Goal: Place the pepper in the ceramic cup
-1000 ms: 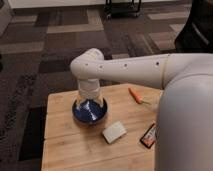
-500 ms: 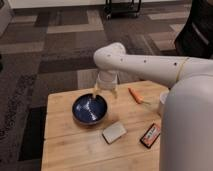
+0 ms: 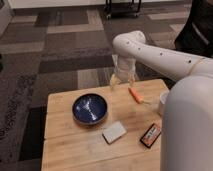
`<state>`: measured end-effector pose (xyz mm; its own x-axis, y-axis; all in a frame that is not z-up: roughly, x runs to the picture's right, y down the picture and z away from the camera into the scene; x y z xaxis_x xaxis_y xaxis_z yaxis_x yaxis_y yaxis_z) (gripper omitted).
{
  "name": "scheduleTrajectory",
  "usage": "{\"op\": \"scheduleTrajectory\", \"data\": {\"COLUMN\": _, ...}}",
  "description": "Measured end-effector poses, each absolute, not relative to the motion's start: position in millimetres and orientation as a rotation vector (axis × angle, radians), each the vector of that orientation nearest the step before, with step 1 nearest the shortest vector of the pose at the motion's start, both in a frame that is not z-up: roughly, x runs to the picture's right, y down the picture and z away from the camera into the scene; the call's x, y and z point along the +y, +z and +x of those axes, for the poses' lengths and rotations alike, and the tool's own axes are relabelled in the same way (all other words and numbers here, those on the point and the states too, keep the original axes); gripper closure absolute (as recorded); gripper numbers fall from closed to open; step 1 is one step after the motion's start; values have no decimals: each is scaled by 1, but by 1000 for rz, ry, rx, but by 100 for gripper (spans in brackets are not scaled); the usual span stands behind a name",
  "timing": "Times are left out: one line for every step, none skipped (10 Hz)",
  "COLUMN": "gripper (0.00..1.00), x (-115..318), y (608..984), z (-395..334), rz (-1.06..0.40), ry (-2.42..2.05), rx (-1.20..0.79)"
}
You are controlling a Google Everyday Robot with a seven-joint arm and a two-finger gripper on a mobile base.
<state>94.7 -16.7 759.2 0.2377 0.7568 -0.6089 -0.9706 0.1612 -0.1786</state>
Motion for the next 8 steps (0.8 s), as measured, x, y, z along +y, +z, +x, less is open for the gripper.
{"op": "scheduleTrajectory", "data": {"gripper": 35, "x": -17, "y": 759, "z": 94, "rz": -605, "ry": 1286, "rx": 425}}
{"op": "scheduleTrajectory", "data": {"gripper": 35, "x": -17, "y": 759, "z": 95, "rz": -605, "ry": 1287, "rx": 426}}
{"op": "scheduleTrajectory", "data": {"gripper": 35, "x": -17, "y": 759, "z": 95, "rz": -605, "ry": 1288, "rx": 426}}
{"op": "scheduleTrajectory", "data": {"gripper": 35, "x": -17, "y": 759, "z": 94, "rz": -605, "ry": 1287, "rx": 427}}
{"op": "scheduleTrajectory", "data": {"gripper": 35, "x": -17, "y": 764, "z": 101, "rz": -601, "ry": 1298, "rx": 434}}
{"op": "scheduleTrajectory", "data": {"gripper": 35, "x": -18, "y": 770, "z": 109, "rz": -604, "ry": 1307, "rx": 434}}
{"op": "scheduleTrajectory", "data": {"gripper": 35, "x": -18, "y": 782, "z": 117, "rz": -616, "ry": 1311, "rx": 424}}
{"op": "scheduleTrajectory", "data": {"gripper": 35, "x": -22, "y": 803, "z": 131, "rz": -624, "ry": 1304, "rx": 416}}
